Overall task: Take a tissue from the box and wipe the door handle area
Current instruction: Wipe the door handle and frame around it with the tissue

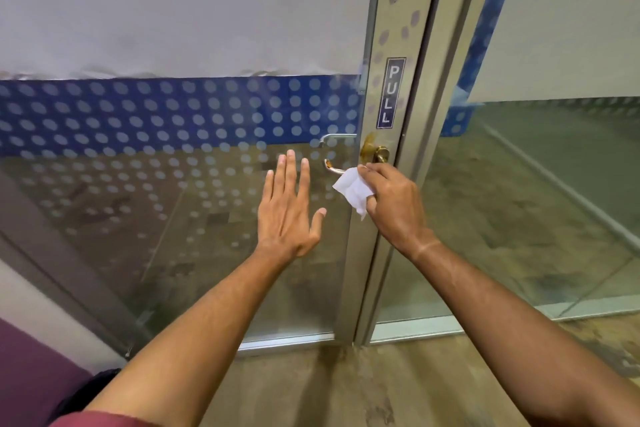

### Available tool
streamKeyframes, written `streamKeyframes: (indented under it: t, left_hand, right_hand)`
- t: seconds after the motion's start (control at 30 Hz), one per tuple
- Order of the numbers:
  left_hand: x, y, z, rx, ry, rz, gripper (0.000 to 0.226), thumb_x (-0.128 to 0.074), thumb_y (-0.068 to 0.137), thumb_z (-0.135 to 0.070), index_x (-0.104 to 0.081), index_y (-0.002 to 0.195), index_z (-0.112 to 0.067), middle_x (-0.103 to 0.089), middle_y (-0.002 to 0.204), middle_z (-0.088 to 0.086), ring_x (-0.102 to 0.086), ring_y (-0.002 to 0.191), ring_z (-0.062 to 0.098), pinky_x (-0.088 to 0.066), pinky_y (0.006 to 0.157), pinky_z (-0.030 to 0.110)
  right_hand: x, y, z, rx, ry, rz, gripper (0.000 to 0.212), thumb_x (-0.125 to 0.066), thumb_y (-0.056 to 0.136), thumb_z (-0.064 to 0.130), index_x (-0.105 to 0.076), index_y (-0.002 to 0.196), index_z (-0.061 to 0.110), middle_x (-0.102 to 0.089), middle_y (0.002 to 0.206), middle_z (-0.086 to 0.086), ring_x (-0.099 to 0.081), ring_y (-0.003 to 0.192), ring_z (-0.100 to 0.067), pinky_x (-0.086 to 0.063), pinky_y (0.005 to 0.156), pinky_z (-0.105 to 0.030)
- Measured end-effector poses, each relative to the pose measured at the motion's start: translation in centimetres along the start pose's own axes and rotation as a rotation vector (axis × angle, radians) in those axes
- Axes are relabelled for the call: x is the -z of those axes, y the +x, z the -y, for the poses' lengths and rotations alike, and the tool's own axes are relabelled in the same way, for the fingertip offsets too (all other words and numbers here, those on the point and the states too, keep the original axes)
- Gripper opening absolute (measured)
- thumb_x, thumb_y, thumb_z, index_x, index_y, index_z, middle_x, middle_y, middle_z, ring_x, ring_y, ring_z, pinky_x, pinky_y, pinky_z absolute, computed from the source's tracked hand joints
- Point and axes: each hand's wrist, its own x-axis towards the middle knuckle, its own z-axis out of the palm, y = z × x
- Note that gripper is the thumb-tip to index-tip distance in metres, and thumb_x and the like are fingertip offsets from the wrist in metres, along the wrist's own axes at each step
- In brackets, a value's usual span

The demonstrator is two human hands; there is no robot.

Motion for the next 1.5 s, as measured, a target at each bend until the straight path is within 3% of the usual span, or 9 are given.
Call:
streamKeyframes:
  t: [0.27,0.47,0.67,0.77,0.83,1.0,1.13,1.27,1.5]
  left_hand:
    - [-3.3,7.2,2.8,-0.043,-0.007,-0.084,0.093,-0.045,0.09,-0.048,0.004,0.157,-0.005,0.013,0.164,0.019,0.013,0.153,0.029,-0.005,0.126,0.047]
    - [-5.3,9.7,3.3,-0.125,-0.045,-0.198,0.092,-0.055,0.079,-0.021,-0.009,0.155,0.002,0.001,0.164,0.022,0.0,0.153,0.034,-0.005,0.125,0.048]
    - [-7.0,11.1,3.8,-0.17,-0.035,-0.279,0.083,-0.04,0.091,-0.036,0.001,0.153,0.001,0.025,0.162,0.009,0.018,0.151,0.023,0.001,0.126,0.044]
    - [-7.1,11.3,3.8,-0.19,-0.05,-0.307,0.076,-0.025,0.098,-0.044,0.006,0.153,-0.002,0.031,0.16,0.006,0.022,0.151,0.02,0.002,0.125,0.043]
    - [-7.1,11.5,3.6,-0.214,-0.072,-0.352,0.071,-0.011,0.1,-0.045,0.015,0.154,-0.007,0.034,0.159,0.003,0.022,0.151,0.018,0.003,0.125,0.041]
    - [-7.5,12.9,3.1,-0.164,-0.034,-0.396,0.082,-0.039,0.091,-0.034,0.004,0.153,-0.002,0.034,0.16,0.003,0.023,0.15,0.018,0.008,0.124,0.039]
    - [-8.2,13.2,2.8,-0.137,0.019,-0.427,0.098,-0.051,0.089,-0.033,0.02,0.152,-0.006,0.035,0.159,0.007,0.025,0.15,0.021,0.013,0.123,0.04]
    - [-9.0,13.6,2.8,-0.128,0.036,-0.448,0.105,-0.057,0.086,-0.034,0.019,0.152,-0.007,0.033,0.159,0.008,0.025,0.15,0.023,0.015,0.122,0.04]
    - [-9.1,13.8,2.9,-0.13,0.04,-0.462,0.092,-0.041,0.092,-0.04,0.022,0.152,-0.009,0.036,0.158,0.006,0.027,0.149,0.021,0.017,0.122,0.038]
  right_hand:
    - [-4.3,6.6,-0.7,0.011,-0.037,0.047,0.027,-0.062,0.077,-0.007,-0.071,0.103,-0.004,-0.068,0.092,-0.019,-0.063,0.083,-0.036,-0.055,0.067,-0.041]
    - [-7.3,8.0,-0.7,0.008,-0.028,0.15,0.031,-0.06,0.079,-0.002,-0.07,0.109,-0.002,-0.069,0.099,-0.017,-0.065,0.091,-0.033,-0.055,0.071,-0.036]
    - [-7.9,7.8,-0.4,-0.002,-0.019,0.294,0.037,-0.048,0.074,0.028,-0.069,0.092,0.004,-0.066,0.089,-0.011,-0.061,0.079,-0.028,-0.052,0.066,-0.037]
    - [-8.3,8.1,-0.2,-0.033,0.024,0.203,0.031,-0.051,0.083,0.037,-0.065,0.079,0.01,-0.064,0.074,-0.007,-0.058,0.067,-0.024,-0.048,0.059,-0.035]
    - [-8.8,8.4,0.0,-0.059,-0.005,0.169,0.022,-0.052,0.089,0.032,-0.065,0.082,0.014,-0.067,0.076,-0.007,-0.062,0.068,-0.027,-0.048,0.058,-0.035]
    - [-10.3,6.9,-0.8,0.053,-0.254,0.247,0.029,-0.058,0.091,0.018,-0.063,0.117,0.008,-0.069,0.098,-0.008,-0.068,0.08,-0.026,-0.053,0.064,-0.036]
    - [-10.8,5.9,-1.8,0.14,-0.302,0.197,0.046,-0.072,0.079,0.012,-0.063,0.122,-0.001,-0.069,0.114,-0.017,-0.069,0.095,-0.028,-0.055,0.077,-0.034]
    - [-10.8,5.2,-3.0,0.238,-0.226,0.12,0.04,-0.06,0.084,0.004,-0.061,0.123,-0.004,-0.067,0.117,-0.019,-0.065,0.107,-0.03,-0.054,0.09,-0.038]
    - [-10.2,4.1,-4.8,0.306,-0.153,0.037,0.039,-0.036,0.092,0.0,-0.064,0.118,-0.004,-0.069,0.106,-0.019,-0.065,0.103,-0.032,-0.05,0.097,-0.04]
